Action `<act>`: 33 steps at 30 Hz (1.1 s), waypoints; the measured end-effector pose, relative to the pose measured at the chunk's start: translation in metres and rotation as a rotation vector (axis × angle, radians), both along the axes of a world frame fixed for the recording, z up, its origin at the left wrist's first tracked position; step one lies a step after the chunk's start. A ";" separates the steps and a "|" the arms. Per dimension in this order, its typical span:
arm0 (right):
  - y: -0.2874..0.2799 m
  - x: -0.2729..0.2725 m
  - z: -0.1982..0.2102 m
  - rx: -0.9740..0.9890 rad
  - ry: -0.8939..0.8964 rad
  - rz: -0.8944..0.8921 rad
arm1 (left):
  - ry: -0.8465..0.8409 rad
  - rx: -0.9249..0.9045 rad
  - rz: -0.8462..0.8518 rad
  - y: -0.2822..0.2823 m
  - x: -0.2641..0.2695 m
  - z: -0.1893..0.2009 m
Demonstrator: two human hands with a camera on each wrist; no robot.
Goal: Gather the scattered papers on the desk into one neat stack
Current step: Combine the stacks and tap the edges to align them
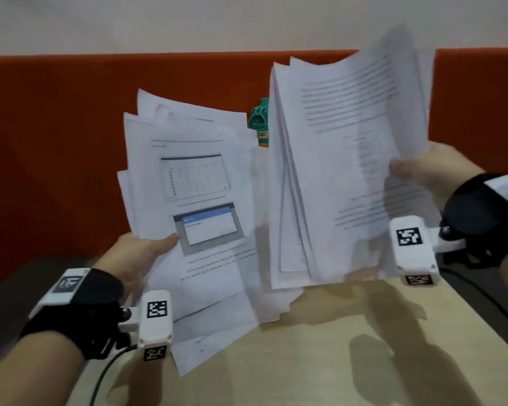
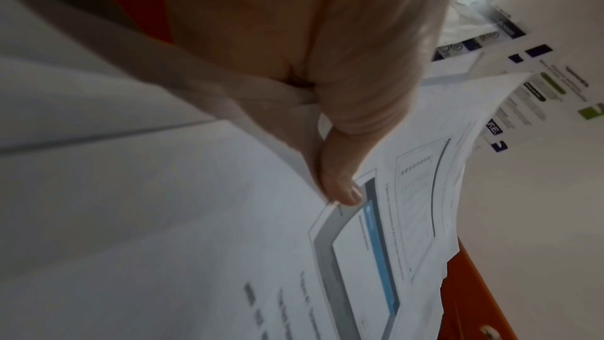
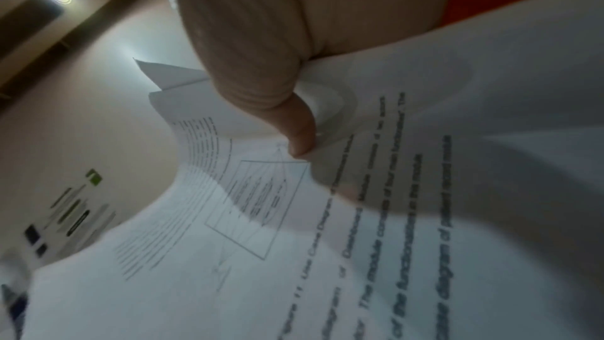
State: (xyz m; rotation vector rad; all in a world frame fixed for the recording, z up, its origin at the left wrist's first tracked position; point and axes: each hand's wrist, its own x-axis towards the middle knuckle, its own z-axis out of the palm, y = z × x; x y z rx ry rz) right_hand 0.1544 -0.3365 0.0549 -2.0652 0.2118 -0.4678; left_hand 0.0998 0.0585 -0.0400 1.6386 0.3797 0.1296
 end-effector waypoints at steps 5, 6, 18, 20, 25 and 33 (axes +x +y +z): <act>0.050 0.004 -0.022 -0.059 0.107 0.111 | -0.026 -0.021 -0.050 -0.027 0.007 -0.007; 0.060 0.003 -0.030 -0.052 0.130 0.135 | -0.025 -0.039 -0.062 -0.030 0.008 -0.009; 0.101 -0.004 -0.086 0.135 0.254 0.167 | -0.084 -0.056 -0.172 -0.054 0.002 -0.016; 0.107 -0.003 -0.093 0.133 0.284 0.182 | -0.098 -0.096 -0.223 -0.064 0.000 -0.019; 0.091 0.003 -0.091 0.483 0.237 0.148 | -0.167 -0.118 -0.250 -0.053 0.003 -0.009; 0.102 -0.004 -0.044 0.559 -0.195 0.315 | -0.454 -0.121 -0.145 -0.063 0.019 0.044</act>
